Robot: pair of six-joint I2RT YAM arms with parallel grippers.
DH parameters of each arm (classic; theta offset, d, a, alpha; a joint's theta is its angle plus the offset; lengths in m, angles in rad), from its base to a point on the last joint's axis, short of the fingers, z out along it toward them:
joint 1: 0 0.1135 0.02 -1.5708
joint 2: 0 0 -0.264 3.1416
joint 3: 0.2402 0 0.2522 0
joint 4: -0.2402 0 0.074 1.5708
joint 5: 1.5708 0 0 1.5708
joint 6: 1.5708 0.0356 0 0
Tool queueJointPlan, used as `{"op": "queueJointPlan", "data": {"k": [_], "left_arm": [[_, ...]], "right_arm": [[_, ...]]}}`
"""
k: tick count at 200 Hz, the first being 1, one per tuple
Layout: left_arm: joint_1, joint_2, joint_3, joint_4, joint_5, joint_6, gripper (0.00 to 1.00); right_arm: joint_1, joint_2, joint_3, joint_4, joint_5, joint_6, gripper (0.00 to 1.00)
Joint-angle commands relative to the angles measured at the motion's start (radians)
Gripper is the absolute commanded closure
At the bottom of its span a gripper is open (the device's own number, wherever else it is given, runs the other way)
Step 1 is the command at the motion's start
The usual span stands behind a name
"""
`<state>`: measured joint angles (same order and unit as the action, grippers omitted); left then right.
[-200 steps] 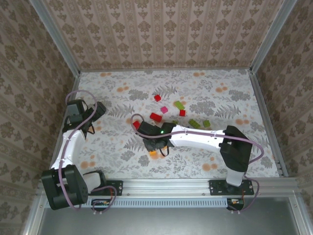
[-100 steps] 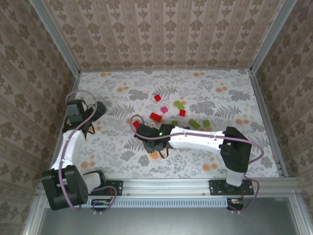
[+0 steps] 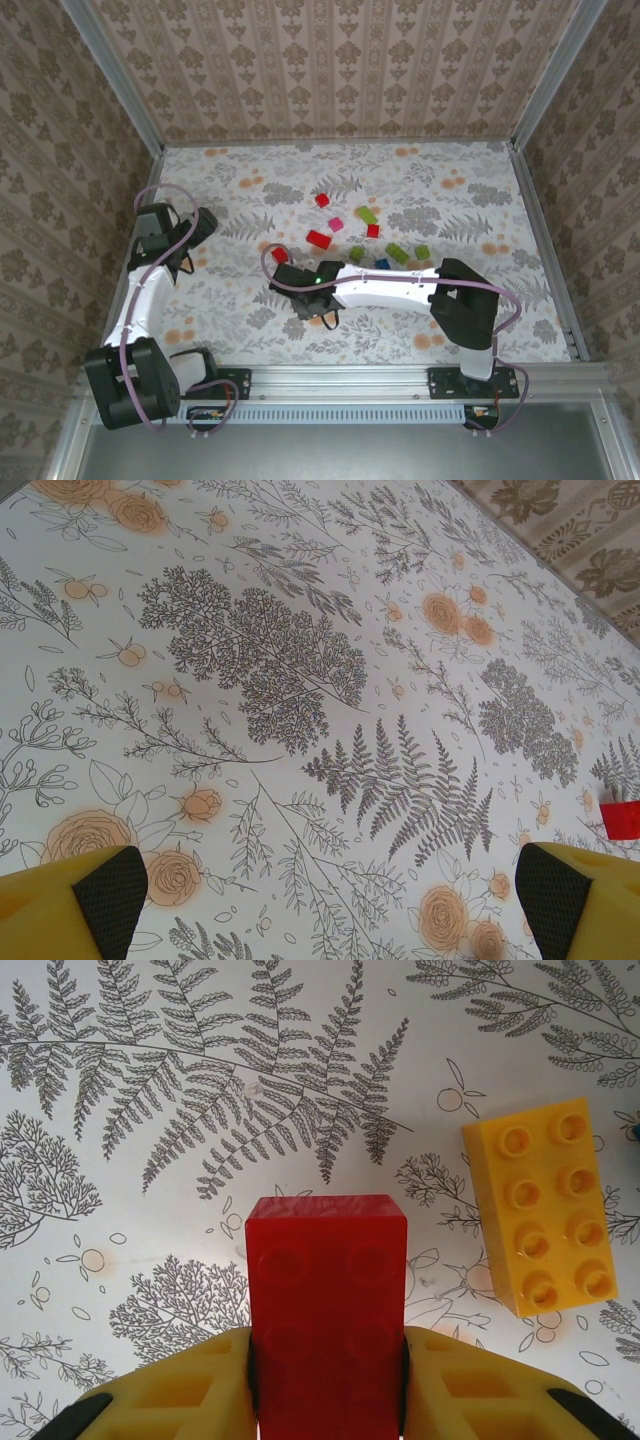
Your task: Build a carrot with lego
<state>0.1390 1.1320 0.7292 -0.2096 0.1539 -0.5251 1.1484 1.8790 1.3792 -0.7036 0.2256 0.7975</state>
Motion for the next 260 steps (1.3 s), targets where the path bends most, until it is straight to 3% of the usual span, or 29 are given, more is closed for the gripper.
{"op": "queueJointPlan", "data": {"k": [1,180,260], "left_arm": [[0.005,-0.006,0.033,0.0,0.009,-0.018,0.01],[0.004,0.01,0.048,-0.005,0.021,-0.02,0.01],[0.005,0.013,0.05,-0.001,0.027,-0.023,0.01]], "right_arm": [[0.005,0.027,-0.003,-0.006,0.008,0.026,0.65],[0.028,0.058,0.015,-0.14,0.016,0.114,0.64],[0.028,0.097,0.046,-0.092,0.015,0.149,0.61]]}}
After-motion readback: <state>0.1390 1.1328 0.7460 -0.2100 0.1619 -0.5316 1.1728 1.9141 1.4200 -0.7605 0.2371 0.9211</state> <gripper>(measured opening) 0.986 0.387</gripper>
